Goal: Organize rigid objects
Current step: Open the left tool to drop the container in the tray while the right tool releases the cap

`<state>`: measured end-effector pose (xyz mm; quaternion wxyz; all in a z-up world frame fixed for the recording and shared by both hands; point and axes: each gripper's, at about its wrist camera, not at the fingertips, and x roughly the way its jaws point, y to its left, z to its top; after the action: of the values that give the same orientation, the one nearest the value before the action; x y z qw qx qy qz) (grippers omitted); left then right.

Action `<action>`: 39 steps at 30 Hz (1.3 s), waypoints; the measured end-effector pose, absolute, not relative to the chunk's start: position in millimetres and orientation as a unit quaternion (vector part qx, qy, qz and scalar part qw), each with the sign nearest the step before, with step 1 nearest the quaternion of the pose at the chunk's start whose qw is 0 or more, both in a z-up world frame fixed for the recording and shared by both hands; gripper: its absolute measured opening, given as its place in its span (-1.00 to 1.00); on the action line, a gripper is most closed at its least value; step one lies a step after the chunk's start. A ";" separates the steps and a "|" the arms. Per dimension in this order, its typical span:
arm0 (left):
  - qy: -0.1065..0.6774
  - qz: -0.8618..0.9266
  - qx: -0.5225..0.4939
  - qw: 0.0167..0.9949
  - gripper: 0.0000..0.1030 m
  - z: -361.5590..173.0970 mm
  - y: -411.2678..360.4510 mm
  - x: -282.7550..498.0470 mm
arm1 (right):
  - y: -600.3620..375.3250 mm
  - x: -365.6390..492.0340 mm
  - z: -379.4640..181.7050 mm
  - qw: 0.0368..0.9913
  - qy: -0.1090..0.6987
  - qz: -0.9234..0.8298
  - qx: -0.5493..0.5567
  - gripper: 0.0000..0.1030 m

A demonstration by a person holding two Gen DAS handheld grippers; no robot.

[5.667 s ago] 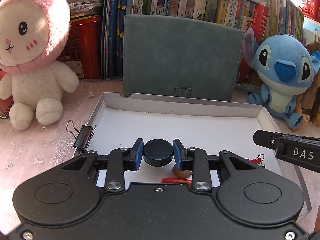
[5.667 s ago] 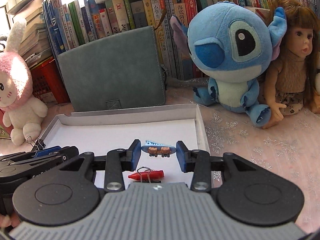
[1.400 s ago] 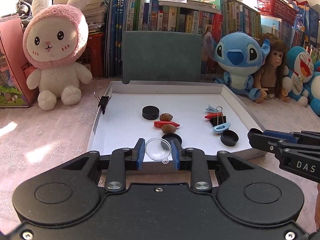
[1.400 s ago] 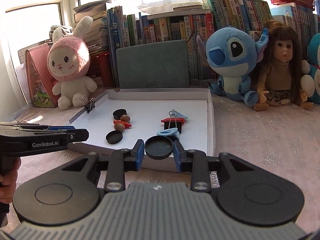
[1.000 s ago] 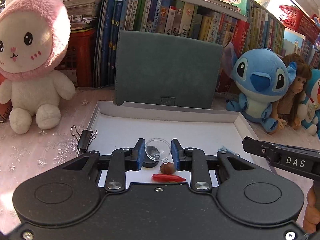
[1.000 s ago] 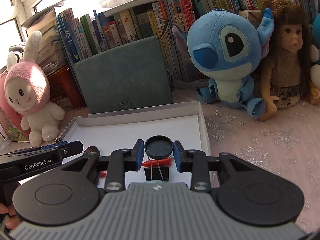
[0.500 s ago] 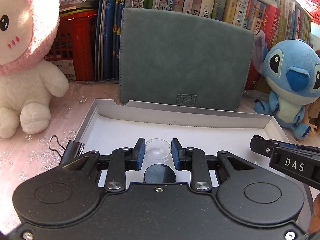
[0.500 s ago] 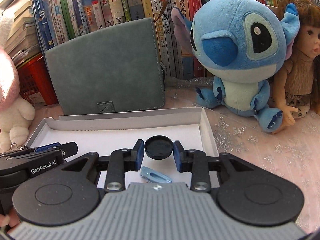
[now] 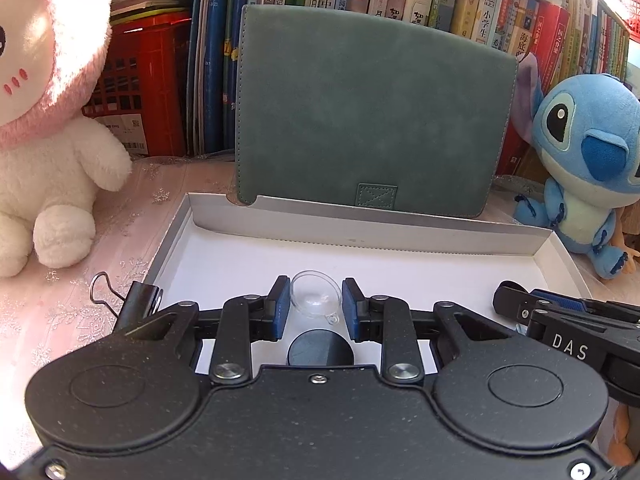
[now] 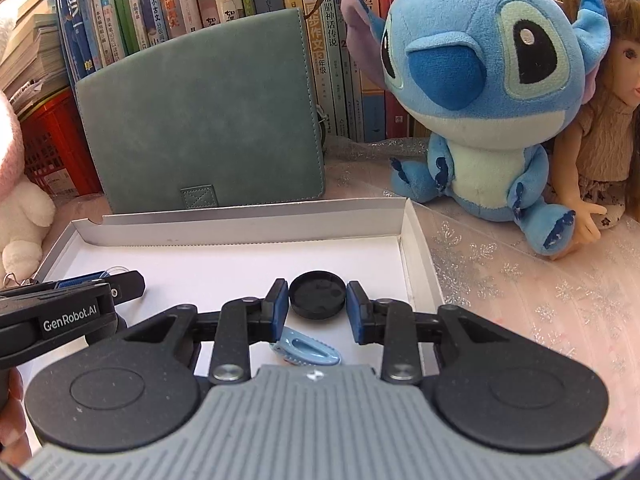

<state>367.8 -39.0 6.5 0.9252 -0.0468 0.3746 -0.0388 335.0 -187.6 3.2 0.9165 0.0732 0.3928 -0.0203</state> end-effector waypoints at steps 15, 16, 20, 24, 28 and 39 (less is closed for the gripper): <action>0.370 -0.044 -0.033 0.927 0.15 12.3 -43.8 359.7 | -189.1 331.2 8.1 0.921 0.382 -0.023 0.066 0.09; 0.364 -0.046 -0.031 0.930 0.19 15.1 -44.2 356.5 | -189.5 329.0 10.0 0.924 0.377 -0.023 0.063 0.13; 0.343 -0.059 -0.036 0.937 0.55 29.0 -41.8 337.3 | -192.0 314.0 24.5 0.934 0.352 -0.020 0.054 0.34; 0.326 -0.063 -0.037 0.943 0.62 42.0 -37.8 309.6 | -196.7 291.3 39.7 0.945 0.322 -0.030 0.056 0.53; 0.299 -0.063 -0.022 0.952 0.65 52.3 -32.5 280.1 | -195.9 264.4 53.4 0.954 0.296 -0.026 0.040 0.65; 0.270 -0.071 -0.025 0.960 0.70 59.1 -10.7 182.3 | -188.5 173.6 71.4 0.968 0.248 -0.003 0.035 0.89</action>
<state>182.3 -10.7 59.1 0.9598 -0.0255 0.2703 -0.0708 173.6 -188.5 71.4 0.9682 0.0353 0.2478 -0.0034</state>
